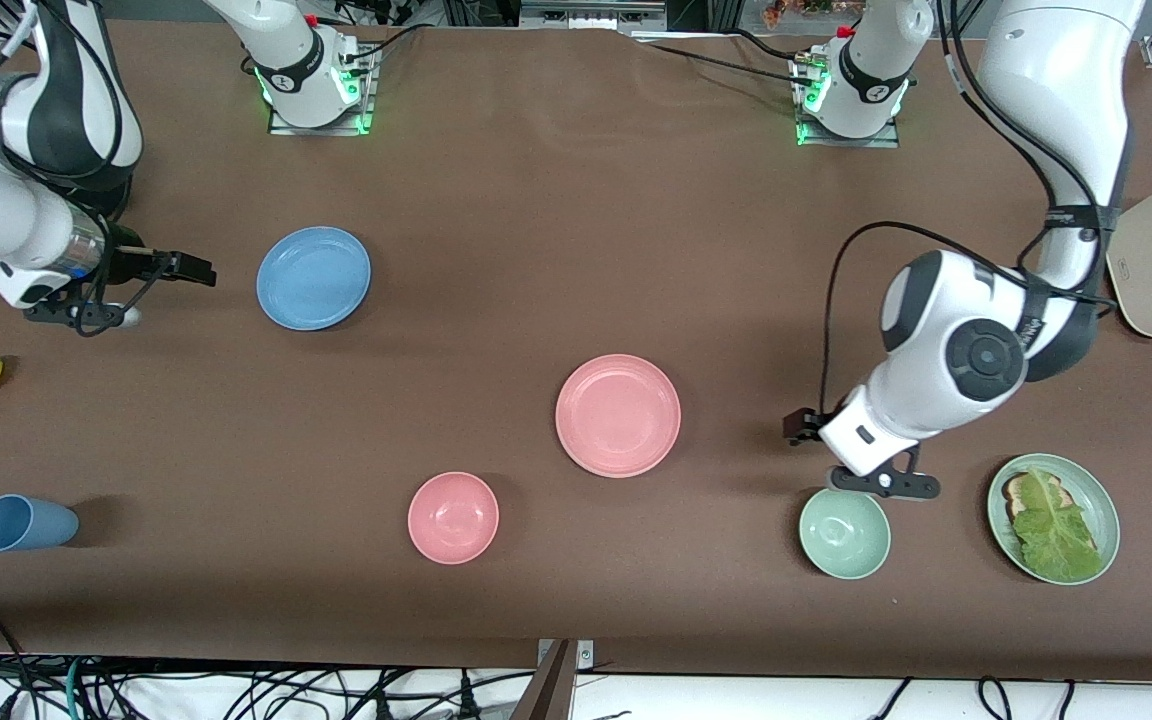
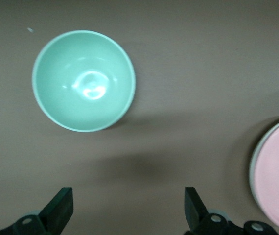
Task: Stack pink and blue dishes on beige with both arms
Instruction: 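Open the left gripper and withdraw it from the stacked plates, then grasp the blue plate rim with the right gripper while the left gripper retracts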
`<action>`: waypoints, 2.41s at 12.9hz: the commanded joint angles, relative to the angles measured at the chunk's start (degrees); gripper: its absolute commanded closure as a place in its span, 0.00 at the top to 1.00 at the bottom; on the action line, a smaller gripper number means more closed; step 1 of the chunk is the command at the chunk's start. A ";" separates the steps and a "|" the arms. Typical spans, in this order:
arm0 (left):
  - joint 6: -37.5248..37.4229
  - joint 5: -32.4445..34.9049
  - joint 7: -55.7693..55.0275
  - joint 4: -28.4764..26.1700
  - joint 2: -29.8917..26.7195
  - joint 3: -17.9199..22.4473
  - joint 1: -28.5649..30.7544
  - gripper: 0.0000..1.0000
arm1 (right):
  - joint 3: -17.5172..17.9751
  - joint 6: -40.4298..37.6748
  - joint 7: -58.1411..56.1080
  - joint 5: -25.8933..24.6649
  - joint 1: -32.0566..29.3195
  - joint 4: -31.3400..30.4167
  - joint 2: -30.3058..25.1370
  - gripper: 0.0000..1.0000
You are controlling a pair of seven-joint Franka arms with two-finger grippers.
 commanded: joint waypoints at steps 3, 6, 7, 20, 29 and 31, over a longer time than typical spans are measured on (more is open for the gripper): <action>-2.08 0.86 9.69 0.18 -1.69 3.64 2.79 1.00 | -2.41 7.52 -5.58 7.11 -0.13 -8.00 -0.88 1.00; -2.08 0.86 11.45 0.18 -1.78 6.19 2.97 1.00 | -3.81 12.35 -11.56 9.51 -0.21 -9.85 2.28 1.00; -2.08 0.86 12.85 0.18 -1.78 7.16 3.40 1.00 | -4.43 12.63 -14.89 12.21 -0.30 -9.94 3.77 1.00; -16.12 -8.62 15.86 2.29 -11.17 9.45 5.61 1.00 | -8.13 13.07 -38.56 32.18 -0.48 -9.94 16.35 0.99; -25.98 -7.75 4.87 1.95 -22.86 10.24 2.09 1.00 | -8.04 12.90 -43.04 32.18 -0.30 -9.77 19.61 0.11; -29.74 -7.93 5.05 1.68 -24.27 11.29 2.27 1.00 | -8.04 12.55 -44.44 32.10 -0.30 -9.59 19.44 0.00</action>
